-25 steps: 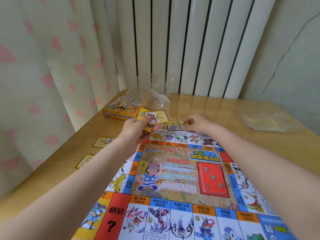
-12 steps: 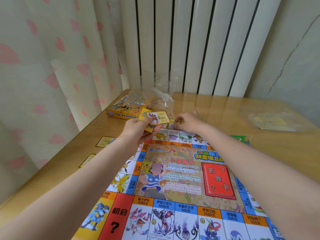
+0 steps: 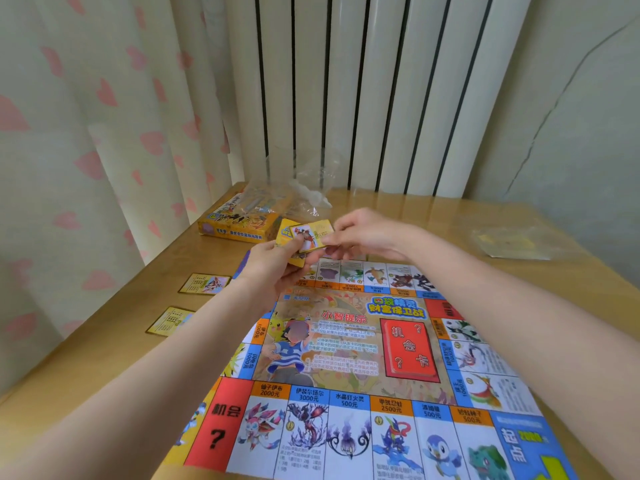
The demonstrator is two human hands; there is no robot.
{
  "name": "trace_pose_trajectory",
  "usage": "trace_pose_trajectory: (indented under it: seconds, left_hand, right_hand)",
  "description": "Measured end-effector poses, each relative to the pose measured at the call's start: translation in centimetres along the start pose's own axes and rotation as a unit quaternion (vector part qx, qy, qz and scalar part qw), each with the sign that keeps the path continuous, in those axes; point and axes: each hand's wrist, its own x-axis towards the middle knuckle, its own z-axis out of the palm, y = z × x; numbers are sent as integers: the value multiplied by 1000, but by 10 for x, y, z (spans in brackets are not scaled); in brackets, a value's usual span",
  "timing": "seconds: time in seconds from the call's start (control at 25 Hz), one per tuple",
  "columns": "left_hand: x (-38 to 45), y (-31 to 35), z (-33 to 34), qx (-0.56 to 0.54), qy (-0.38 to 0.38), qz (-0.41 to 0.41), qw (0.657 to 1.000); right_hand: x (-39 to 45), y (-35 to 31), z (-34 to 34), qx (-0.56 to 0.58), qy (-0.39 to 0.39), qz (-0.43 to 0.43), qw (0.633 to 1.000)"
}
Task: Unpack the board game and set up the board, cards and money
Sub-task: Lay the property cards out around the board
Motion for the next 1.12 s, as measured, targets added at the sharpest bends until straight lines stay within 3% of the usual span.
trace_pose_trajectory:
  seconds: [0.16,0.32,0.76,0.92,1.04,1.12]
  left_hand:
    - [-17,-2,17,67,-84,-2,994]
    - [-24,-6,30,73,-85,-32,993]
    - [-32,-13,50,25,-101,-47,993]
    - [-28,-12,47,49,-66,-14,997]
    - [-20,-15,40,66,-25,-6,997]
    - [-11,-15,39,59,-14,-22,998]
  right_hand:
    - [-23,-6,-12,93,76,-27,992]
    - [-47,3,-34,103,127,-22,986]
    - [-69,8,-42,81,110,-15,991]
    - [-51,19,-46,84,204,-4,975]
    - [-26,36,-61,-10,297,34,954]
    - [-12,51,-68,-57,307,64,948]
